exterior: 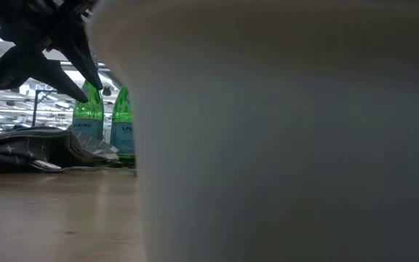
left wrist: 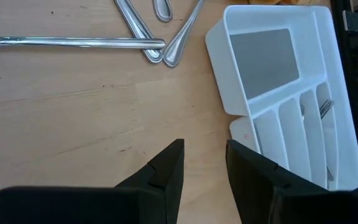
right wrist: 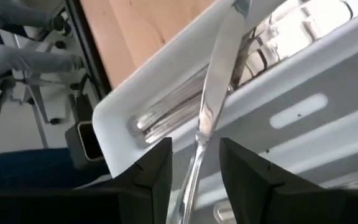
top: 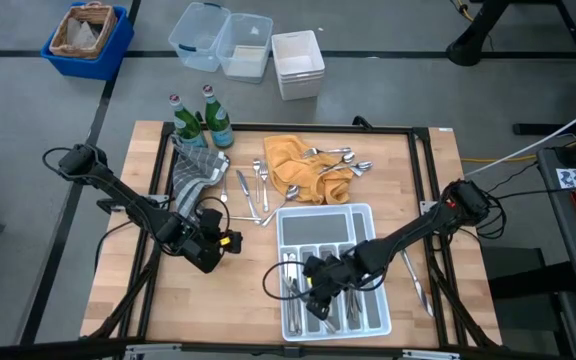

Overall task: Sort silverware
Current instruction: Put the table knife into the silverware tray, then put the spoon into the silverware tray

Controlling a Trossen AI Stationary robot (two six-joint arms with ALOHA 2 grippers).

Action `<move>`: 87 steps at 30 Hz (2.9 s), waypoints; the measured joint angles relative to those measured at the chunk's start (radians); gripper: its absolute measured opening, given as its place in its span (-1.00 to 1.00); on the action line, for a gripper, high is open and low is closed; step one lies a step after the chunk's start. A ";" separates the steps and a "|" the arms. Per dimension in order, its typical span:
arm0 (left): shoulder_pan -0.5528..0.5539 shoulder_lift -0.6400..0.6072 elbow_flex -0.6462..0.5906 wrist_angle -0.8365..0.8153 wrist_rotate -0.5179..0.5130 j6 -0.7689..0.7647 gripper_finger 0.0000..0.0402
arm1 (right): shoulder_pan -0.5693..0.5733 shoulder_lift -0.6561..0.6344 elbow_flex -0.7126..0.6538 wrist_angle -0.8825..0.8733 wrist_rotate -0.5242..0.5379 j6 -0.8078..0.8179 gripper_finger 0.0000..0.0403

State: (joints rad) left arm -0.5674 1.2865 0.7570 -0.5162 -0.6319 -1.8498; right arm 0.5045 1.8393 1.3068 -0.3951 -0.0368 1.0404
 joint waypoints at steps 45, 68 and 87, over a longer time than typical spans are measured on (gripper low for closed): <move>0.000 0.000 0.000 -0.023 0.000 0.025 -0.46 | -0.001 0.185 0.046 0.158 -0.226 0.072 -0.88; 0.000 0.000 0.000 -0.026 0.000 0.025 -0.46 | -0.021 0.201 0.108 0.160 0.173 0.586 -0.85; -0.001 0.000 0.000 -0.023 0.000 0.043 -0.46 | -0.024 0.212 0.108 0.134 0.169 0.585 -0.41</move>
State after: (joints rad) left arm -0.5686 1.2865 0.7574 -0.5396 -0.6315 -1.8070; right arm 0.4805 2.0514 1.4143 -0.2615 0.1325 1.6259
